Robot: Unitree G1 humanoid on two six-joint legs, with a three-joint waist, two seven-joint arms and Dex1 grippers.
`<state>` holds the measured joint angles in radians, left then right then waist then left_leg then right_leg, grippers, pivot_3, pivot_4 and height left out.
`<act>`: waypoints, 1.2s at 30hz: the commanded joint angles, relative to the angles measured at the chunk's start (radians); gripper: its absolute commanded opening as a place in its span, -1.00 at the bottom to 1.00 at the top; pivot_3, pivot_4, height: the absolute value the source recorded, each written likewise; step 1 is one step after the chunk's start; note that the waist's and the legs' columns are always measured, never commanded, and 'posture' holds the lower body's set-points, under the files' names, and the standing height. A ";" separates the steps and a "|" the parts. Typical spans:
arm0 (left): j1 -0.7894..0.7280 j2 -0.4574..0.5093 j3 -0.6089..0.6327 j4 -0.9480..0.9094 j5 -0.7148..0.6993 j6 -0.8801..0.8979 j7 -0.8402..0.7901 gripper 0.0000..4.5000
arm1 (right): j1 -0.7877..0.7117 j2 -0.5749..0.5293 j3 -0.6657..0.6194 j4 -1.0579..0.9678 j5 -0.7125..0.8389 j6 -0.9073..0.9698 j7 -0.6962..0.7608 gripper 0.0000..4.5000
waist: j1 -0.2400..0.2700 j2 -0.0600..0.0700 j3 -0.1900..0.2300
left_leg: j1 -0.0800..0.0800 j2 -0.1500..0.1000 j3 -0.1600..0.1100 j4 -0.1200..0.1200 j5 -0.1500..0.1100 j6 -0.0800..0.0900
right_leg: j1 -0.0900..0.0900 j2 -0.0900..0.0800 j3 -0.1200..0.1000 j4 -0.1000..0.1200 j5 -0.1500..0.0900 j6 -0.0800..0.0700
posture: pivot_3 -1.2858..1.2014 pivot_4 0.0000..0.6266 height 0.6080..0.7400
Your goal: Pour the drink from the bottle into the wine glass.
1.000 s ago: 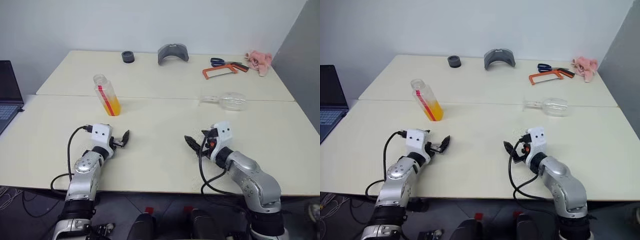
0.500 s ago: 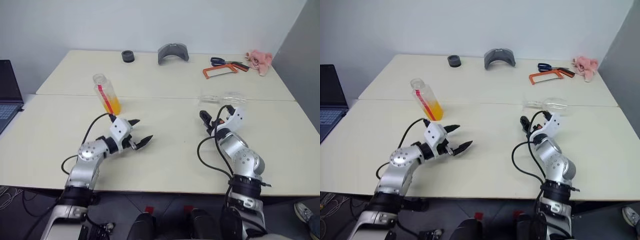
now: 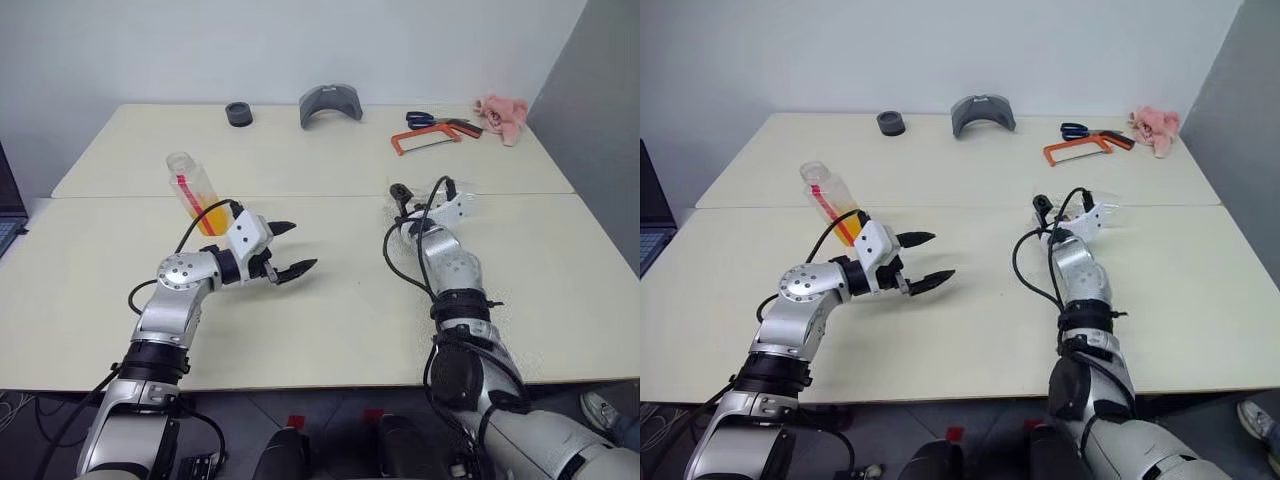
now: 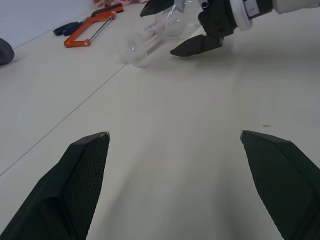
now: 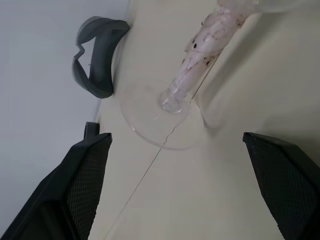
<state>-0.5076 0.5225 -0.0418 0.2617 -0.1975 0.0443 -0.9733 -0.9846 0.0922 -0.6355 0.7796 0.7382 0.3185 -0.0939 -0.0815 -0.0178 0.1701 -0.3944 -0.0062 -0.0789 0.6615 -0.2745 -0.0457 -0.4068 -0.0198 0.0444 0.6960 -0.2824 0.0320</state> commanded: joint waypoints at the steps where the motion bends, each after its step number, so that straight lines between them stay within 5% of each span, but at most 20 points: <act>1: -0.014 0.011 0.003 -0.071 -0.011 0.021 -0.002 1.00 | -0.065 -0.050 -0.039 0.116 0.014 -0.122 0.044 0.99 | 0.001 0.000 0.000 | 0.000 0.000 0.000 0.000 0.000 0.000 | 0.000 0.000 0.000 0.000 0.000 0.000 | 0.03 -0.52 1.00; 22: -0.027 0.021 -0.004 -0.027 0.023 -0.008 -0.010 1.00 | -0.281 -0.194 -0.212 0.535 0.058 -0.338 0.091 0.99 | -0.002 0.001 0.001 | -0.001 0.001 0.002 -0.001 0.000 0.000 | 0.000 0.000 0.001 -0.002 0.000 0.000 | 0.03 -0.52 1.00; 25: -0.028 0.019 -0.005 -0.014 0.028 -0.022 -0.010 1.00 | -0.289 -0.197 -0.226 0.544 0.061 -0.336 0.086 0.73 | -0.002 0.001 0.001 | -0.002 0.001 0.002 -0.001 0.000 0.000 | 0.000 0.000 0.001 -0.002 0.000 0.000 | 0.03 -0.52 1.00; 36: -0.007 0.006 -0.015 0.015 0.037 -0.063 -0.001 1.00 | -0.277 -0.185 -0.202 0.543 0.027 -0.318 0.071 -0.99 | -0.002 0.002 0.001 | -0.002 0.001 0.002 -0.001 0.000 0.000 | 0.000 -0.001 0.001 -0.002 0.000 0.000 | 0.03 -0.52 1.00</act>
<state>-0.5165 0.5297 -0.0543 0.2857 -0.1586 0.0071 -0.9733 -1.2510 -0.0932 -0.8420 1.3399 0.7685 -0.0047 -0.0209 -0.0834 -0.0161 0.1712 -0.3963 -0.0051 -0.0772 0.6610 -0.2744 -0.0457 -0.4068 -0.0207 0.0450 0.6935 -0.2824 0.0320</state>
